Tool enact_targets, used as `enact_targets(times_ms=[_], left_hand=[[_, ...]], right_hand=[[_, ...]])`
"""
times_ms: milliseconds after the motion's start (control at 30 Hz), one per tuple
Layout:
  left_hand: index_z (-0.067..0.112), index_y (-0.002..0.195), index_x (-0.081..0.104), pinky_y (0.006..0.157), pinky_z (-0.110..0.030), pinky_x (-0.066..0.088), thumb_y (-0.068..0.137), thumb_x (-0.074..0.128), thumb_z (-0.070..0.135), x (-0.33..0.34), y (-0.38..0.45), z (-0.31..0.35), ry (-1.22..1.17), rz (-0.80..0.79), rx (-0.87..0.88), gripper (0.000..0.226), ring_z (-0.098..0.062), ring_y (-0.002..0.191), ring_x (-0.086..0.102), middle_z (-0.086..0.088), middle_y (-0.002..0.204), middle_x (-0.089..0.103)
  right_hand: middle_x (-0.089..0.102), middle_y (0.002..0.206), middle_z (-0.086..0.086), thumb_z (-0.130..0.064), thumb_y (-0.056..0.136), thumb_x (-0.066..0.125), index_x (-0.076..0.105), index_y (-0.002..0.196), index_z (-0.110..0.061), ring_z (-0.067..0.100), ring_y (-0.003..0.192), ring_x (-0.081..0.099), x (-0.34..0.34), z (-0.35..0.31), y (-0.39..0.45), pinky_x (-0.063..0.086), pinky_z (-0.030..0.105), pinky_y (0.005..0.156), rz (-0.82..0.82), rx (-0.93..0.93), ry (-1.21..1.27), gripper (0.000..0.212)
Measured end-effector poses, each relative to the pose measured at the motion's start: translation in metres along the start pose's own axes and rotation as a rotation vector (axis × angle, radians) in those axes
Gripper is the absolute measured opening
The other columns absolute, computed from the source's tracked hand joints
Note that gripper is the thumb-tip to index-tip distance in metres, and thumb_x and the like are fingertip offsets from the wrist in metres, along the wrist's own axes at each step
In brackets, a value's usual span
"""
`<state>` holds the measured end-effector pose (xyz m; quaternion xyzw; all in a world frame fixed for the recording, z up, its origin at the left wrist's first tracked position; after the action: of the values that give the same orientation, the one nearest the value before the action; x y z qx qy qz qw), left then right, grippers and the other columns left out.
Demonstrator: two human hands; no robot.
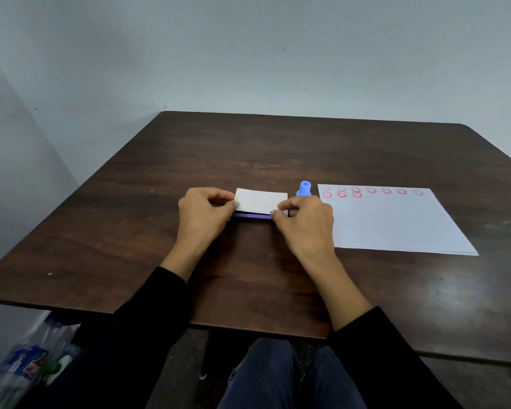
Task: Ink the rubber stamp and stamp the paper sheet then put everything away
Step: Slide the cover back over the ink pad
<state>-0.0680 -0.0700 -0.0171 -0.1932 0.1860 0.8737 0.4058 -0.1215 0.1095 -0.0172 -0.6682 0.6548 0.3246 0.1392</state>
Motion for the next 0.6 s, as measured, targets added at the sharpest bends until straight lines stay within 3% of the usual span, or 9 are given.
enact_targets(times_ms=[100, 300, 600], left_hand=[[0.022, 0.086, 0.075, 0.073, -0.021, 0.053, 0.076, 0.071, 0.021, 0.0012, 0.0, -0.0007, 0.02, -0.021, -0.006, 0.01, -0.001, 0.056, 0.065, 0.007, 0.071, 0.071], [0.019, 0.087, 0.075, 0.087, -0.032, 0.053, 0.076, 0.07, 0.02, 0.0002, -0.0017, 0.0028, 0.035, -0.003, 0.017, 0.012, -0.015, 0.082, 0.068, 0.0, 0.084, 0.074], [0.015, 0.091, 0.075, 0.09, -0.034, 0.051, 0.078, 0.069, 0.018, 0.0007, -0.0007, 0.0036, 0.087, -0.01, 0.023, 0.015, -0.02, 0.089, 0.067, -0.006, 0.089, 0.074]], right_hand=[[0.073, 0.086, 0.006, -0.019, 0.075, 0.071, 0.073, 0.096, -0.013, 0.019, 0.085, 0.066, -0.0002, -0.0006, -0.001, 0.042, 0.02, 0.074, -0.007, -0.002, 0.007, 0.022], [0.072, 0.091, 0.006, -0.024, 0.073, 0.076, 0.072, 0.101, -0.018, 0.018, 0.086, 0.064, -0.0002, -0.0014, 0.0, 0.036, 0.018, 0.07, -0.03, -0.014, -0.019, 0.029], [0.073, 0.093, 0.007, -0.025, 0.075, 0.076, 0.072, 0.102, -0.015, 0.016, 0.085, 0.064, 0.002, -0.0021, 0.0006, 0.039, 0.019, 0.073, -0.045, -0.021, -0.025, 0.029]])
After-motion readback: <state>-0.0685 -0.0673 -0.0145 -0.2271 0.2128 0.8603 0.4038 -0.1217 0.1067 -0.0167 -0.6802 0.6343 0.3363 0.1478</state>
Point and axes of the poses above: each hand's wrist, its own y-axis towards the middle knuckle, its own x-axis out of the palm, z = x × y, the point moved 6 cm from there along y, towards the middle knuckle
